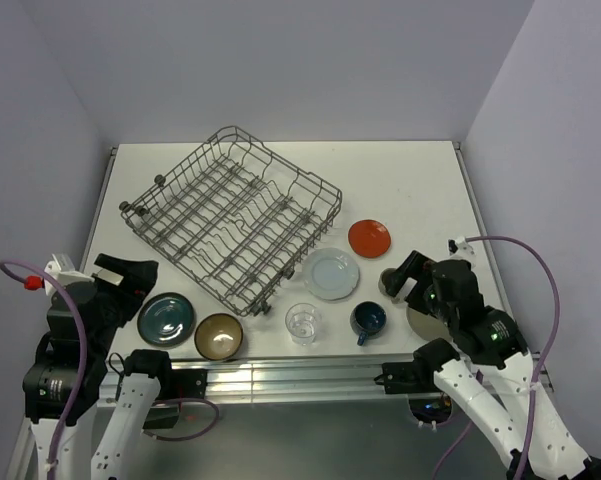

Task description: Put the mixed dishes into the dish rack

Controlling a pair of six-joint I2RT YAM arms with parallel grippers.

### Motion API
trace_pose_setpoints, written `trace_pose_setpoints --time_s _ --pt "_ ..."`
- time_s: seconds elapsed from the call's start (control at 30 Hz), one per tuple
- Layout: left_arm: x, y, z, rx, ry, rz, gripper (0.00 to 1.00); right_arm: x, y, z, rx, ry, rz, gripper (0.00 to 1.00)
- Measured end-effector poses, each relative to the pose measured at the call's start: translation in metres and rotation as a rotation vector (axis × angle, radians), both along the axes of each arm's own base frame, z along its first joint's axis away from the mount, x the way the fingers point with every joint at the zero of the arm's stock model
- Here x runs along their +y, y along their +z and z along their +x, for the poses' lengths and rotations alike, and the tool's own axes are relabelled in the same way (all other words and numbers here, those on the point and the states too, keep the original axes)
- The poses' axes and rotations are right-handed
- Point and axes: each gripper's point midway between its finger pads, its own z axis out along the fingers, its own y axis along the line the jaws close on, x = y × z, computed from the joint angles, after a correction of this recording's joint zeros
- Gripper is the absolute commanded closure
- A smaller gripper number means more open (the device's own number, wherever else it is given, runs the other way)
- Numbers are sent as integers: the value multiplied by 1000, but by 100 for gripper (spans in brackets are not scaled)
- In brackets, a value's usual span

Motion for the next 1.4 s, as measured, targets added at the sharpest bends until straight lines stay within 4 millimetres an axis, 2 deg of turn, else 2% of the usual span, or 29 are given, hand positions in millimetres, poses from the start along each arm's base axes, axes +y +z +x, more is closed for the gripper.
trace_pose_setpoints --time_s 0.17,0.27,0.37,0.4,0.5,0.6,0.73,0.87,0.97,1.03,1.1,1.17,1.3,1.4 --pt "1 -12 2 35 3 6 9 9 -8 3 57 58 -25 0" --pt "3 -18 2 68 13 21 11 15 -3 8 75 95 -38 0" --pt "8 -29 4 113 32 47 17 25 12 18 35 151 -32 0" --pt "8 -34 5 133 31 52 22 30 16 22 24 175 -29 0" --pt "6 -56 9 231 8 70 30 48 18 28 31 265 -29 0" --pt "1 -74 9 336 -28 79 30 74 20 26 70 386 -53 0" --pt "-1 -83 4 464 -61 93 29 125 46 24 89 553 -75 0" --pt "-3 -73 1 505 -86 100 39 181 75 2 75 700 -19 0" --pt "-11 -78 -5 546 -139 84 56 213 80 -27 97 797 19 0" --pt "-16 -87 -10 585 -174 75 55 229 76 -46 128 851 28 0" --pt "-17 -94 -15 620 -174 65 49 236 68 -54 159 876 18 0" --pt "-15 -95 -15 630 -132 44 41 238 64 -54 169 873 9 0" --pt "-7 -95 -8 673 -11 15 42 234 66 -49 145 854 -6 0" --pt "6 -89 13 719 99 35 30 227 72 -48 127 842 -20 0"
